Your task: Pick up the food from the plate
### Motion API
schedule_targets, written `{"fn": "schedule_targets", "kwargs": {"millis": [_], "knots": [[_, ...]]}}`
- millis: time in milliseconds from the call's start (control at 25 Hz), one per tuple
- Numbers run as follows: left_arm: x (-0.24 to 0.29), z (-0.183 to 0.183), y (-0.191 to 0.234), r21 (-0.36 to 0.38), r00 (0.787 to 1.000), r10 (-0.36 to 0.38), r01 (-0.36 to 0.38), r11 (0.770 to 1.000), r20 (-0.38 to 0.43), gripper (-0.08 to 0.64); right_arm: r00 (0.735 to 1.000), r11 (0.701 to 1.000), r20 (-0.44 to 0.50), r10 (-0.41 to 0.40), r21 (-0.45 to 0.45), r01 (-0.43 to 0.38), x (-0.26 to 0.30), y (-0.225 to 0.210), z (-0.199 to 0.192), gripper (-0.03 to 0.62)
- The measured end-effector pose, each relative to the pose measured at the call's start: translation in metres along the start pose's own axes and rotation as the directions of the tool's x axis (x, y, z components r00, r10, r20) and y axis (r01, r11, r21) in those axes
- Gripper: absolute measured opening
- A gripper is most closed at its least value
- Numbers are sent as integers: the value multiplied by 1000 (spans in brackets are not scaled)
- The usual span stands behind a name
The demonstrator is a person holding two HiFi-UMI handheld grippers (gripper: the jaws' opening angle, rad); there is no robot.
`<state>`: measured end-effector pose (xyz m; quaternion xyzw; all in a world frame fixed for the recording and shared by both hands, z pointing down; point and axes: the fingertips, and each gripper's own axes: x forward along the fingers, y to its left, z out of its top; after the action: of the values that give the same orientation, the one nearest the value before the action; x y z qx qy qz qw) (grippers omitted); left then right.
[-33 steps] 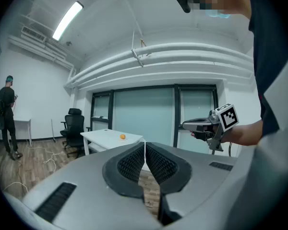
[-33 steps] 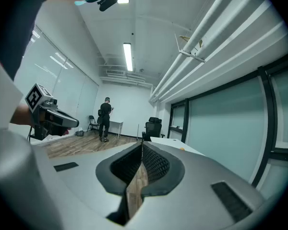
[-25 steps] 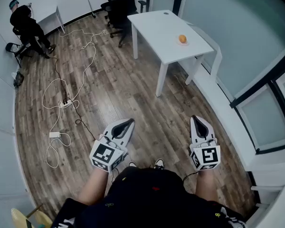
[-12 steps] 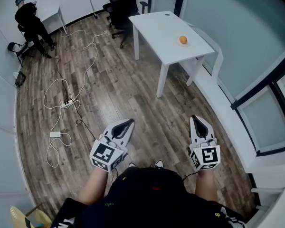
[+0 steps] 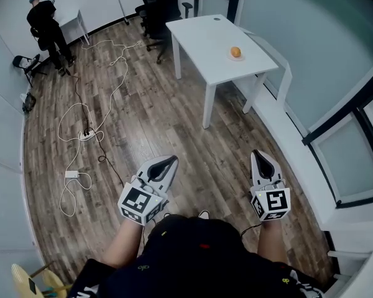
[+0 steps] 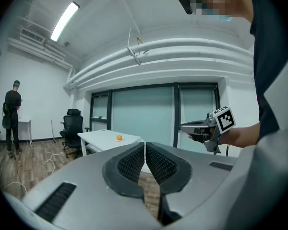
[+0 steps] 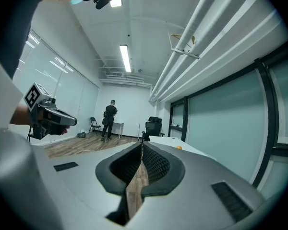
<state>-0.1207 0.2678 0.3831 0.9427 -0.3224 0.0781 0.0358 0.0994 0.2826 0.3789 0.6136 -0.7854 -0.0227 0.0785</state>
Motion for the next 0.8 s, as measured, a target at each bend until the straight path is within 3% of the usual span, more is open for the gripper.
{"fn": "schedule_targets", "kwargs": {"millis": [240,400,640,800], "knots": [[17,3,-31,24,1000,12,-12,1000,16,26,1000,999,-19,11,51,-10,-3,-36,-21,28],[32,-3,-33,18,1000,13,-13,1000,-10,26,999,994,-29,-23,106,26,5,-57,-31,28],[65,-9,-21,4,999,-28,28,1000,-15,26,998,999,-37,42,15,-41,25,-54,-31,28],[103,-13,1,-18,998,-65,65,998,-5,26,997,999,-77,-13,36,16,49,-76,-44,28]]}}
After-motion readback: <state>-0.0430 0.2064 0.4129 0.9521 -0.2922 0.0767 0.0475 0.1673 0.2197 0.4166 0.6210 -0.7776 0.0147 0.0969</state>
